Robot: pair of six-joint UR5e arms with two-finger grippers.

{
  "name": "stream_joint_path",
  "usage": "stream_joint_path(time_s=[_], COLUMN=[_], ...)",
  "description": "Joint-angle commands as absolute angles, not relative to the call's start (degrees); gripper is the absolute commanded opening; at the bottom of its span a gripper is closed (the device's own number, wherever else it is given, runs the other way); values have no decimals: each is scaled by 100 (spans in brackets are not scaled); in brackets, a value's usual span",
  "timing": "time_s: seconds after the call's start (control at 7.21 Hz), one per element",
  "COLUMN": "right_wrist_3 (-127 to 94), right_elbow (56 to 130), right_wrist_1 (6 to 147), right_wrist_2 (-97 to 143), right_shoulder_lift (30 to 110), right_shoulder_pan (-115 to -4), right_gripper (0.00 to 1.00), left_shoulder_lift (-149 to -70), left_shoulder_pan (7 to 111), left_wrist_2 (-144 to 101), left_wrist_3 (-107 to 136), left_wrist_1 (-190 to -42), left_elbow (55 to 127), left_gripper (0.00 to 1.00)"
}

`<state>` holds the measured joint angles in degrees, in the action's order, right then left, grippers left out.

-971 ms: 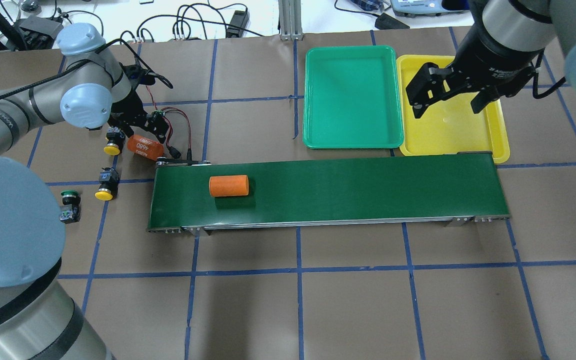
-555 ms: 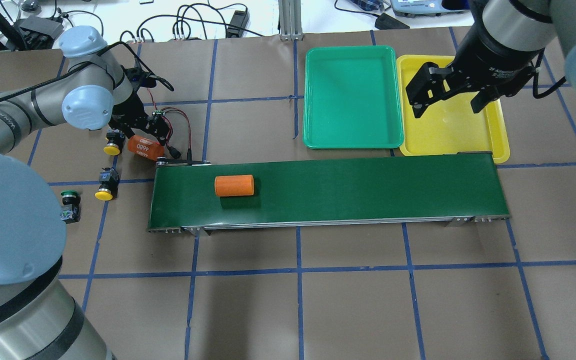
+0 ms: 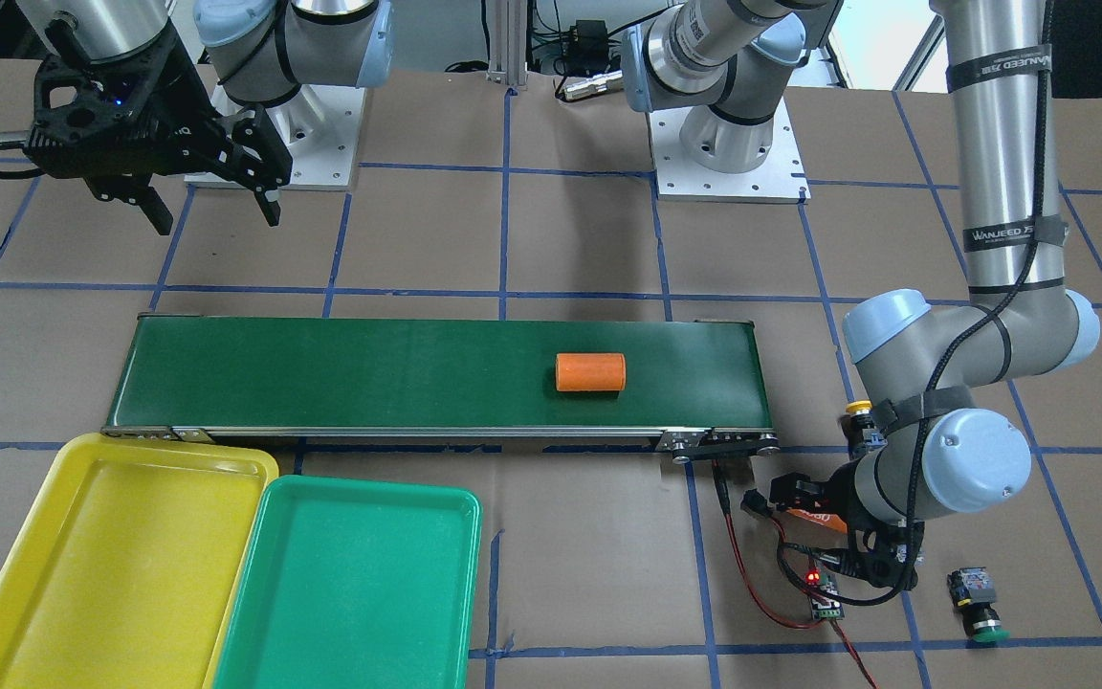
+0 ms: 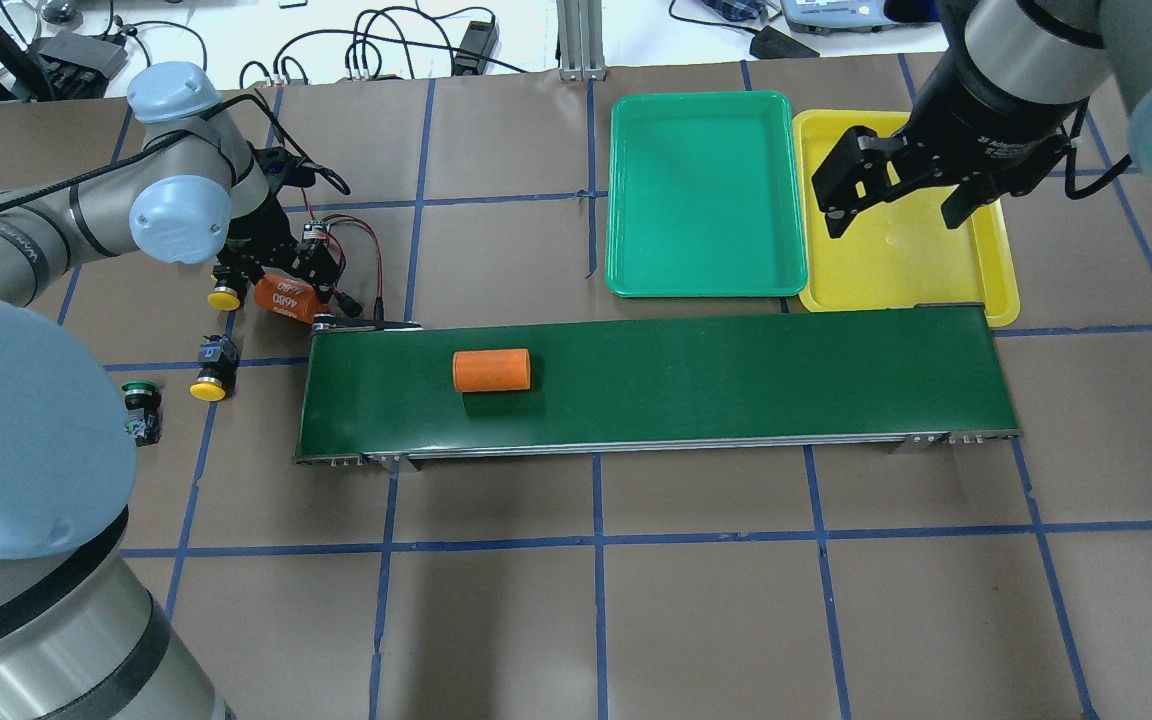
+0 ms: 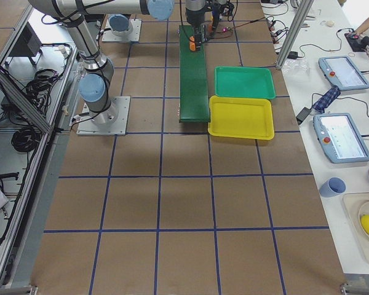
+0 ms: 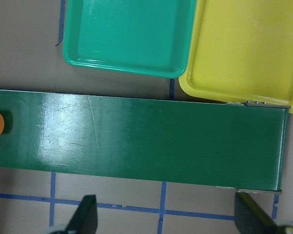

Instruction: Sort buttons by color to trays

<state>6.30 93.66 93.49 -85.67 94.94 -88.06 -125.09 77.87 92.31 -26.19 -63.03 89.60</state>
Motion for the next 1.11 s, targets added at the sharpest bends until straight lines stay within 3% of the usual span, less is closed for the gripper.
stream_joint_path(time_s=[0.0, 0.14, 0.28, 0.69, 0.97], right_wrist_3=[633, 633, 624, 624, 624], right_elbow=[9369, 9369, 9369, 9369, 9378], right_wrist_1=[9281, 9264, 9264, 9255, 9264], right_wrist_2=[-8561, -8561, -8561, -8561, -8561], right_shoulder_lift=[9501, 9501, 9501, 9501, 9492], right_shoulder_pan=[-8807, -8807, -8807, -8807, -8807], right_gripper=[100, 100, 100, 100, 100], left_shoulder_lift=[-12507, -12507, -12507, -12113, -11430], left_shoulder_pan=[7787, 7778, 7778, 7787, 7901], left_wrist_2=[9246, 9246, 9229, 9158, 9019], left_wrist_3=[-2619, -2628, -2628, -2646, -2131], left_wrist_1=[-6415, -6425, -6503, -6678, -7896], left_elbow=[8965, 8887, 8825, 8615, 8489], left_gripper=[100, 85, 1, 0, 0])
